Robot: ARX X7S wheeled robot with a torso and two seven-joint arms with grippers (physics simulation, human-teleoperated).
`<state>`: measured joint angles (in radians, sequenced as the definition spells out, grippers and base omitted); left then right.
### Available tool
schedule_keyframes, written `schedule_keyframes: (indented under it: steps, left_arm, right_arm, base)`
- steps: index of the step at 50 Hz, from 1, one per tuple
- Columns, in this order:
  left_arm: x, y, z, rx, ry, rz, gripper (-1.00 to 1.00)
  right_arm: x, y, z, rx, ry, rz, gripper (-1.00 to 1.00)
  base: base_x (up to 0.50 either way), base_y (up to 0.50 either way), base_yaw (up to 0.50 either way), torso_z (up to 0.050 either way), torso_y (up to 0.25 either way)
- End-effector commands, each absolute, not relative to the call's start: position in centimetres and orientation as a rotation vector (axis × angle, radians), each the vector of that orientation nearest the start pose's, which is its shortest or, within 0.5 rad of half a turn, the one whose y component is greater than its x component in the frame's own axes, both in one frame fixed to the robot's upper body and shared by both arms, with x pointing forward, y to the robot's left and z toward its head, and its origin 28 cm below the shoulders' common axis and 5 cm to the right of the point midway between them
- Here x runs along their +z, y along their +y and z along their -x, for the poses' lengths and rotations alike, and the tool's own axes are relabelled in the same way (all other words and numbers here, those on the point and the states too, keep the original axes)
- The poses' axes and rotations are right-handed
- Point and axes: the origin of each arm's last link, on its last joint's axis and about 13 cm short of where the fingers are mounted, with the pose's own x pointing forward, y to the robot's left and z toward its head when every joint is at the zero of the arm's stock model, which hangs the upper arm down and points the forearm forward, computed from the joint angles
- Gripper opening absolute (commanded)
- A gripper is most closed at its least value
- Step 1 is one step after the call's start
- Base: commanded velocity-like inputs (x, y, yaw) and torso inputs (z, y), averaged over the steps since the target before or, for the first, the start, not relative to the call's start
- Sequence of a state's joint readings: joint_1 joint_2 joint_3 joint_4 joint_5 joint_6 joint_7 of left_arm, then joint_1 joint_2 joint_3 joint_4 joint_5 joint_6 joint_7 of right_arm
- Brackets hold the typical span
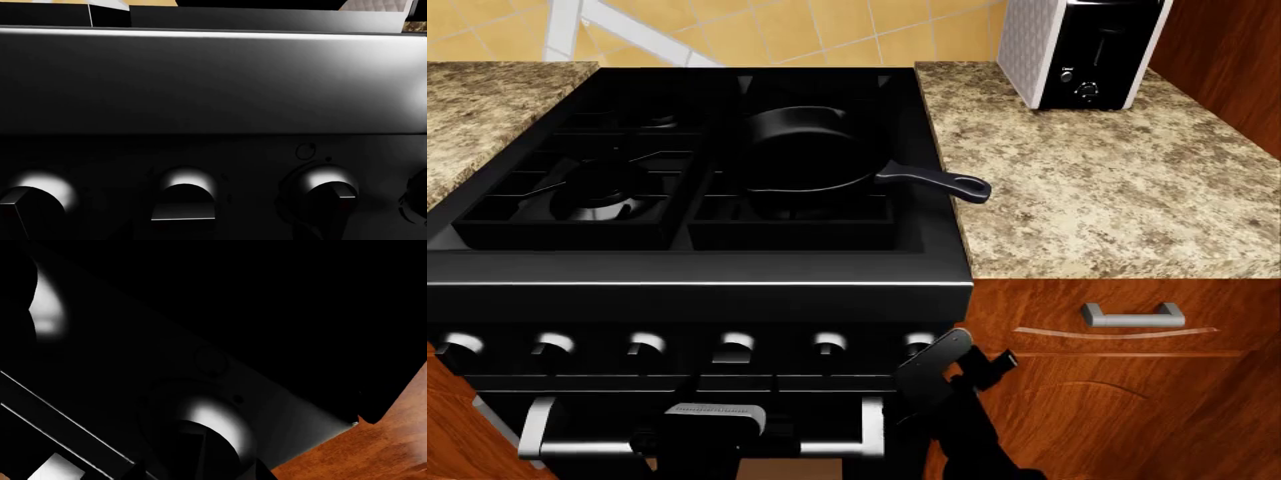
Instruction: Turn on the front right burner of the stove.
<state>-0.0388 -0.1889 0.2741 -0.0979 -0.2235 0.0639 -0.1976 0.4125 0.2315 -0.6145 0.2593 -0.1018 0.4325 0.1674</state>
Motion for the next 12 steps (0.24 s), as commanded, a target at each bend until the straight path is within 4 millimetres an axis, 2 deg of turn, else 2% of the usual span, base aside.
schedule_keyframes:
  steps: [1,12]
  left_arm:
    - [-0.08,19.9,-20.99,-0.056,0.052,0.02,1.0]
    - [-0.16,19.91,-20.95,-0.056,0.055,0.019,1.0]
  right_arm:
    - [2.4,-6.73,-27.32,0.354,0.29,0.693,-1.0]
    - [2.76,-6.93,-27.08,0.39,0.332,0.76,-1.0]
  base:
    - [0.01,0.0,0.01,0.0,0.0]
    - [0.0,0.0,0.01,0.0,0.0]
